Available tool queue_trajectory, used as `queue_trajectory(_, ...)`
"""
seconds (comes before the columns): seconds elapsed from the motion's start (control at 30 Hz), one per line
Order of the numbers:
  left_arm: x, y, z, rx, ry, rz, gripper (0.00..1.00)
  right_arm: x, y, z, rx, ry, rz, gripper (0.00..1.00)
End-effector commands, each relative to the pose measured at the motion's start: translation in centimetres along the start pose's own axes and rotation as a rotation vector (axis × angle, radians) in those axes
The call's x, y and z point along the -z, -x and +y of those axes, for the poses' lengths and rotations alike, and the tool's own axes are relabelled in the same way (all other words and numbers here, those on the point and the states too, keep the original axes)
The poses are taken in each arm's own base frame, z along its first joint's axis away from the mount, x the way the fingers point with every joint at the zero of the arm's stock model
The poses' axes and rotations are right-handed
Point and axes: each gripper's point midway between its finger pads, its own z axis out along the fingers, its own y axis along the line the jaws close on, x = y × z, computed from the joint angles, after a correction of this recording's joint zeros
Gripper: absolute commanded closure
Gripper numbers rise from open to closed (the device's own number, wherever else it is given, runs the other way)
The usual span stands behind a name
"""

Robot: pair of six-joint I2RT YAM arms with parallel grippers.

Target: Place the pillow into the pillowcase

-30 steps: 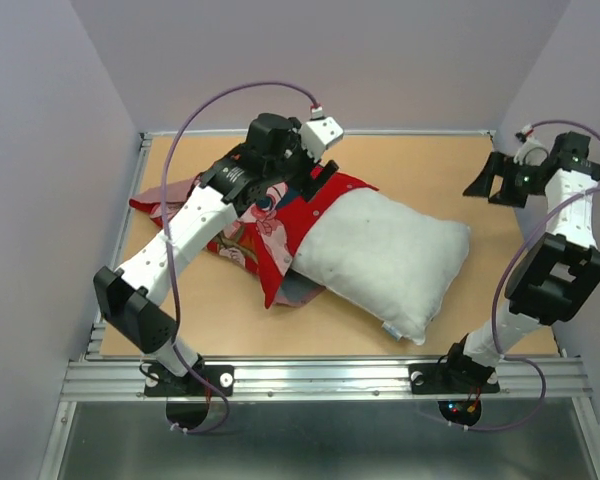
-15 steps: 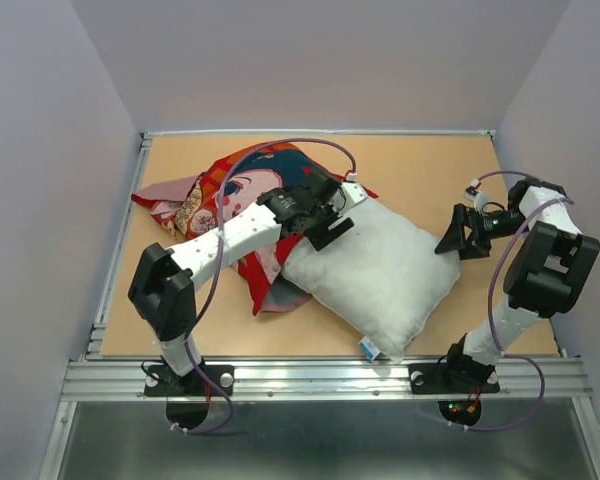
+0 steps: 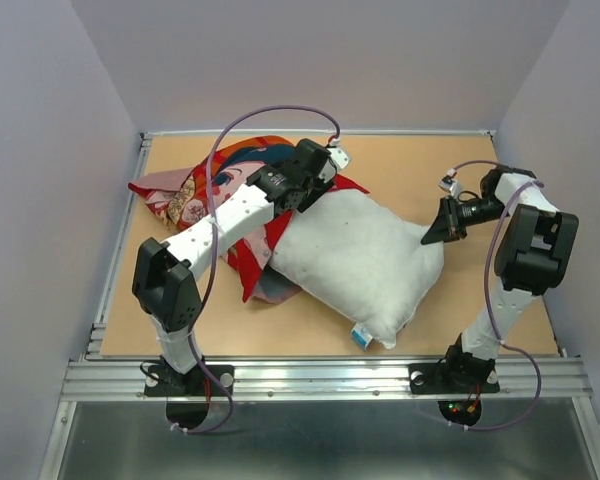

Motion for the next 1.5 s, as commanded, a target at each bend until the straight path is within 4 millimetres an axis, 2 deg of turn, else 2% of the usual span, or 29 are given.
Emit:
queue_trajectory(0.0, -0.4, 0.4, 1.3, -0.036, 0.043, 0.012, 0.35, 0.9, 4.3, 0.3, 0.063, -0.015, -0.102, 0.99)
queue_trajectory(0.1, -1.1, 0.0, 1.0, -0.048, 0.003, 0.027, 0.47, 1.2, 6.0, 0.4, 0.072, -0.013, -0.130, 1.00)
queue_trajectory(0.17, -1.3, 1.0, -0.4, -0.049, -0.112, -0.003, 0.78, 0.9, 6.7, 1.0, 0.084, -0.009, -0.131, 0.99)
queue_trajectory(0.2, -0.6, 2.4, -2.1, -0.028, -0.231, -0.040, 1.00, 0.6, 6.8, 1.3, 0.087, 0.002, -0.128, 0.99)
queue_trajectory(0.27, 2.1, 4.8, -5.5, -0.032, -0.456, -0.112, 1.00, -0.6, 6.6, 2.4, 0.096, 0.019, -0.108, 0.99)
queue_trajectory(0.3, 5.0, 8.4, -7.4, -0.027, -0.603, -0.237, 1.00, -1.1, 6.5, 2.8, 0.092, 0.025, -0.101, 0.99)
queue_trajectory(0.37, 8.9, 12.2, -9.9, -0.059, -0.727, -0.369, 1.00, -2.5, 6.7, 4.0, 0.097, 0.038, -0.093, 0.99)
queue_trajectory(0.4, 10.7, 13.8, -13.0, -0.095, -0.821, -0.414, 1.00, -2.9, 6.7, 4.8, 0.097, 0.056, -0.097, 0.99)
queue_trajectory(0.43, 14.8, 17.0, -13.6, -0.102, -0.899, -0.543, 1.00, -3.2, 7.2, 5.2, 0.107, 0.067, -0.109, 0.99)
queue_trajectory(0.5, 17.0, 19.3, -15.2, -0.107, -0.975, -0.626, 1.00, -3.6, 7.6, 6.6, 0.058, 0.106, -0.115, 0.99)
queue_trajectory(0.57, 16.0, 19.8, -16.5, -0.103, -1.010, -0.629, 1.00, -3.1, 8.5, 8.0, 0.052, 0.132, -0.146, 0.99)
queue_trajectory(0.63, 12.1, 17.5, -17.3, -0.095, -1.003, -0.532, 1.00, -2.6, 9.0, 8.5, 0.061, 0.120, -0.167, 0.99)
queue_trajectory(0.7, 9.2, 16.2, -15.8, -0.048, -0.989, -0.495, 1.00, -2.1, 9.4, 9.2, 0.069, 0.111, -0.195, 0.99)
queue_trajectory(0.73, 7.9, 14.5, -15.6, -0.015, -1.009, -0.449, 1.00, -2.0, 9.7, 9.1, 0.076, 0.090, -0.216, 0.99)
queue_trajectory(0.8, 7.9, 14.6, -15.0, 0.006, -0.986, -0.476, 1.00, -1.9, 10.4, 8.5, 0.064, 0.051, -0.246, 0.99)
queue_trajectory(0.83, 7.1, 13.2, -15.9, 0.019, -0.993, -0.438, 1.00, -1.9, 11.3, 8.3, 0.083, 0.038, -0.275, 0.99)
queue_trajectory(0.9, 7.9, 13.7, -16.2, 0.030, -0.977, -0.469, 1.00, -1.9, 12.5, 7.9, 0.045, 0.027, -0.299, 0.99)
queue_trajectory(0.93, 7.4, 12.9, -16.7, 0.037, -0.968, -0.445, 1.00, -1.7, 13.4, 8.0, 0.053, 0.027, -0.323, 0.99)
queue_trajectory(1.03, 6.1, 12.8, -15.5, 0.054, -0.865, -0.438, 0.98, -1.1, 15.1, 9.0, 0.041, 0.051, -0.349, 1.00)
queue_trajectory(1.1, 4.6, 12.0, -13.2, 0.078, -0.752, -0.387, 0.78, -0.1, 15.4, 9.1, 0.059, 0.034, -0.367, 0.54)
queue_trajectory(1.13, 4.3, 11.8, -10.8, 0.110, -0.711, -0.382, 0.69, 1.2, 15.5, 9.4, 0.084, -0.001, -0.396, 0.33)
queue_trajectory(1.17, 4.4, 11.8, -9.6, 0.140, -0.681, -0.375, 0.56, 2.7, 15.2, 8.3, 0.091, -0.045, -0.412, 0.09)
queue_trajectory(1.2, 4.7, 11.4, -8.5, 0.154, -0.658, -0.368, 0.51, 3.7, 14.8, 7.7, 0.102, -0.086, -0.416, 0.00)
queue_trajectory(1.23, 6.5, 11.6, -6.7, 0.159, -0.622, -0.401, 0.48, 5.2, 15.0, 7.1, 0.131, -0.154, -0.430, 0.00)
queue_trajectory(1.27, 6.4, 10.1, -6.2, 0.130, -0.591, -0.374, 0.33, 6.0, 12.9, 5.0, 0.136, -0.232, -0.357, 0.00)
queue_trajectory(1.3, 7.1, 9.4, -5.9, 0.110, -0.576, -0.377, 0.32, 6.3, 11.8, 4.8, 0.154, -0.238, -0.313, 0.00)
queue_trajectory(1.33, 9.5, 9.1, -5.0, 0.091, -0.559, -0.417, 0.07, 6.5, 10.5, 4.0, 0.165, -0.273, -0.256, 0.00)
queue_trajectory(1.37, 8.9, 6.7, -5.7, 0.069, -0.555, -0.367, 0.01, 5.9, 7.2, 3.7, 0.108, -0.265, -0.139, 0.00)
queue_trajectory(1.47, 9.5, 1.9, -5.9, -0.005, -0.524, -0.286, 0.01, 4.9, 2.3, 1.8, 0.173, -0.302, 0.011, 0.00)
